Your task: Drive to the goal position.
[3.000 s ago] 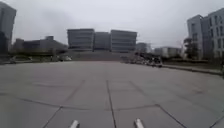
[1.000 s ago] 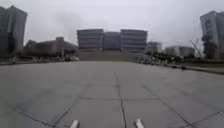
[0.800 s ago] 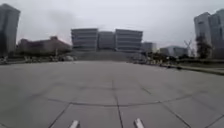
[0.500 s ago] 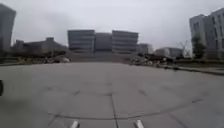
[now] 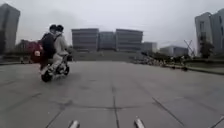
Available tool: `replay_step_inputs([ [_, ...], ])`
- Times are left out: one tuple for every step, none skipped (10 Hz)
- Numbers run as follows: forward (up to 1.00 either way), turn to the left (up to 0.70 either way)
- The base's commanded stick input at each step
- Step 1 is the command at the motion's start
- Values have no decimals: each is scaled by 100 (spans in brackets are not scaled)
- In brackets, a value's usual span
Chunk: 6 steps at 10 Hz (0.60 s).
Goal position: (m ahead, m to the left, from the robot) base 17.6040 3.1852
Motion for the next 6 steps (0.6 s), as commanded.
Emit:
replay_step_inputs([
  [100,0],
  [100,0],
  [100,0],
  [100,0],
  [100,0],
  [100,0],
])
